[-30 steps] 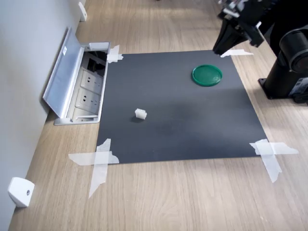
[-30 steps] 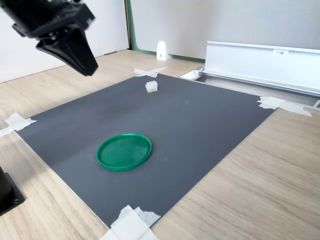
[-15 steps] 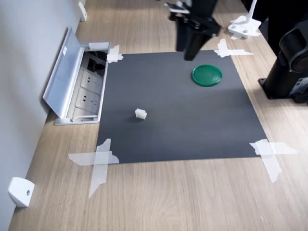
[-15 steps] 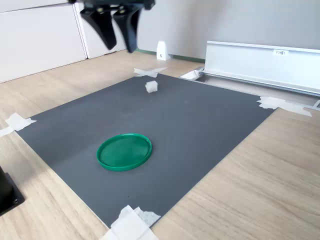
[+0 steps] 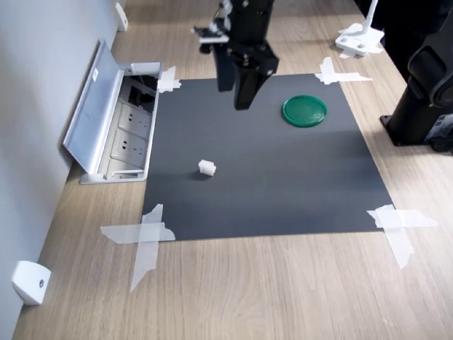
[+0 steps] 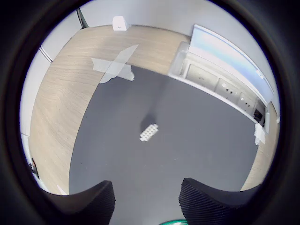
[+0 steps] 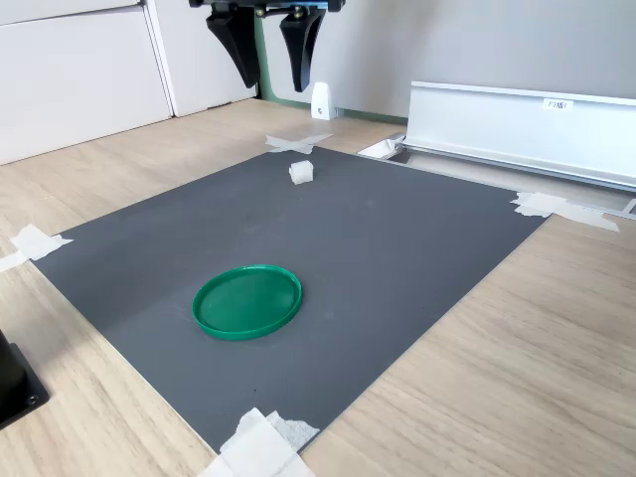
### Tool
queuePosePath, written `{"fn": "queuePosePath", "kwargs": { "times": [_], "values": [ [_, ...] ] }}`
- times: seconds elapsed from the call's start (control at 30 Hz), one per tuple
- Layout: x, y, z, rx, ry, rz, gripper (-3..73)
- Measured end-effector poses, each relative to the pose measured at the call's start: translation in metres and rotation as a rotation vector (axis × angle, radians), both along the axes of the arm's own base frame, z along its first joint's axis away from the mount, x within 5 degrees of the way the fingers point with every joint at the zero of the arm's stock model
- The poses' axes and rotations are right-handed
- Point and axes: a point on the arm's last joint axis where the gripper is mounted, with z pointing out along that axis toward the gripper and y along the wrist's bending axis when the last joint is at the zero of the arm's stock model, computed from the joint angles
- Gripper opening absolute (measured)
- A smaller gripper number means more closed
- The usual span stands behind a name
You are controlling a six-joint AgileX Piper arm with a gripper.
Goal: Grasp a white terminal and put it on the green lid.
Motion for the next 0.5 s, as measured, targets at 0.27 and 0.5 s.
{"fn": "queuePosePath", "kwargs": {
  "times": [0.27, 0.5],
  "values": [
    [0.030, 0.018, -0.041, -0.013, 0.108, -0.012, 59.0],
    [0.044, 0.019, -0.059, -0.003, 0.117, -0.078, 59.0]
  ]
}}
